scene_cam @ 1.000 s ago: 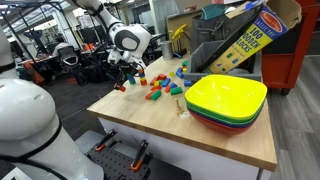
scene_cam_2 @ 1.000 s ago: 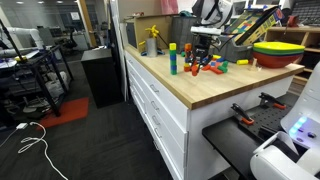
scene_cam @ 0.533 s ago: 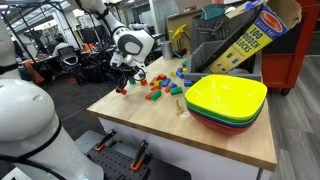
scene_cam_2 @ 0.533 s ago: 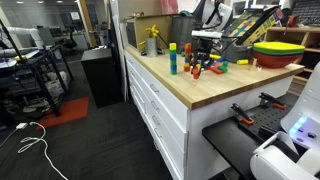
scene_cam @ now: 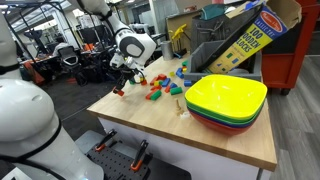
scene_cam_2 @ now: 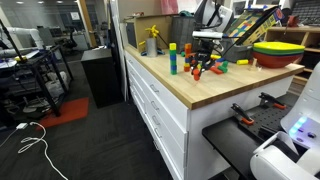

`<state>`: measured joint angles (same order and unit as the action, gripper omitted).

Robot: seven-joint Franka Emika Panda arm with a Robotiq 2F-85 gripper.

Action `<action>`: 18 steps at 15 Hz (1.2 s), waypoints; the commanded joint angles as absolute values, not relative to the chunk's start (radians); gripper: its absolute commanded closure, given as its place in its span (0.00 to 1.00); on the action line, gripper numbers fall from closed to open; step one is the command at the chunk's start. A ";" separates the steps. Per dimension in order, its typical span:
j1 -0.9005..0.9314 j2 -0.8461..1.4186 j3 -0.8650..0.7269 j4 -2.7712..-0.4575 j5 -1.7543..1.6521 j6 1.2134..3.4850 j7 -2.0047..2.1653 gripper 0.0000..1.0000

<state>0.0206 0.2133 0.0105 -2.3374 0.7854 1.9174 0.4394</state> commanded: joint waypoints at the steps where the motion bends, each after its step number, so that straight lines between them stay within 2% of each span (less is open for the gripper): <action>1: 0.009 0.220 -0.005 -2.316 0.822 1.850 0.457 0.91; 18: -0.001 0.279 -0.015 -2.311 0.878 1.761 0.459 0.91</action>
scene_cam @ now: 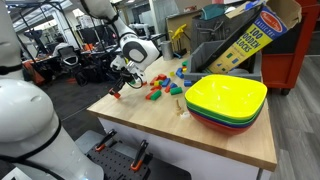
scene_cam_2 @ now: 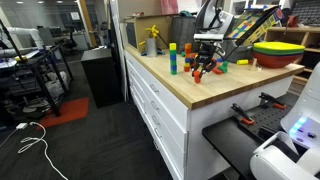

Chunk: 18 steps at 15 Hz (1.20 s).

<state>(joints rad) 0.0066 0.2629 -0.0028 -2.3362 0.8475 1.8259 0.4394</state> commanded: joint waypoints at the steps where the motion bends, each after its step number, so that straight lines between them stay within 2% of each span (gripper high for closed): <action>1: -0.002 0.284 -0.016 -2.309 0.881 1.748 0.458 0.91; 14: 0.000 0.330 -0.035 -2.269 0.911 1.665 0.449 0.91; 15: 0.000 0.332 -0.035 -2.267 0.911 1.664 0.450 0.87; 16: 0.001 0.333 -0.036 -2.265 0.911 1.665 0.451 0.58; 17: 0.001 0.333 -0.036 -2.264 0.910 1.667 0.452 0.39; 18: 0.001 0.332 -0.036 -2.264 0.911 1.669 0.453 0.34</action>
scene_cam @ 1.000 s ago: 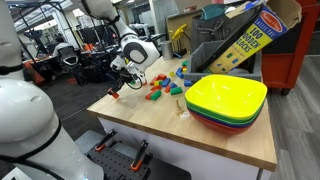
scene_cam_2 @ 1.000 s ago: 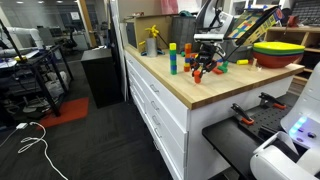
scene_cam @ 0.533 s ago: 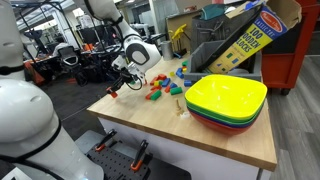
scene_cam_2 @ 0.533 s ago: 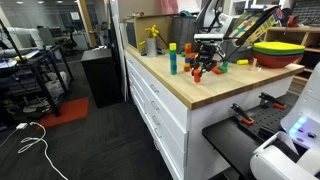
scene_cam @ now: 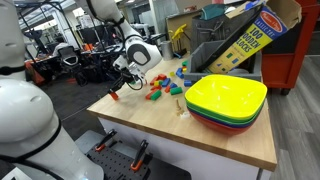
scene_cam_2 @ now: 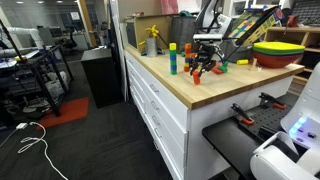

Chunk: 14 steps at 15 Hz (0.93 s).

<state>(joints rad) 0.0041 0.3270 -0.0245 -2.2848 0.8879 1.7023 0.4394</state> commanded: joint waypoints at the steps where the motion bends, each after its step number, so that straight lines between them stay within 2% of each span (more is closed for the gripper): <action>1: 0.001 0.331 -0.037 -2.265 0.911 1.670 0.453 0.25; 4: 0.001 0.324 -0.037 -2.265 0.912 1.670 0.450 0.03; 5: 0.000 0.319 -0.037 -2.266 0.913 1.669 0.448 0.00; 14: 0.016 0.131 -0.069 -2.373 0.672 1.927 0.416 0.00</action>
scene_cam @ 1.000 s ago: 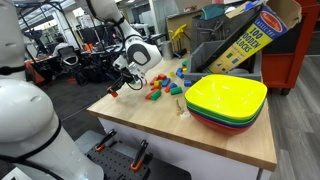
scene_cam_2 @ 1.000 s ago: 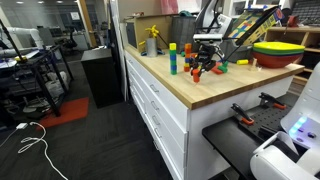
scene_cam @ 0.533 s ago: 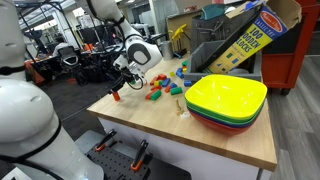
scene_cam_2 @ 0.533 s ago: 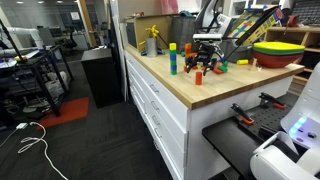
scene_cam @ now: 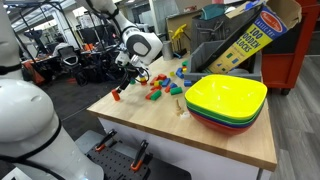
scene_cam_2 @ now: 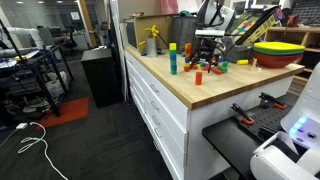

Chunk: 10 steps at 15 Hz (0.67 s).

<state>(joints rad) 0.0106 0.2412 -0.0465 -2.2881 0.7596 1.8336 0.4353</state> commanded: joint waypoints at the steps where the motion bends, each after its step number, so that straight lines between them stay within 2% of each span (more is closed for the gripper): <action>1: 0.013 0.107 -0.070 -2.396 0.633 1.970 0.410 0.00; 10: -0.017 -0.163 -0.059 -2.641 0.506 2.321 0.156 0.00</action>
<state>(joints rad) 0.0033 -0.0411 -0.0619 -2.5496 0.5273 2.2444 0.2451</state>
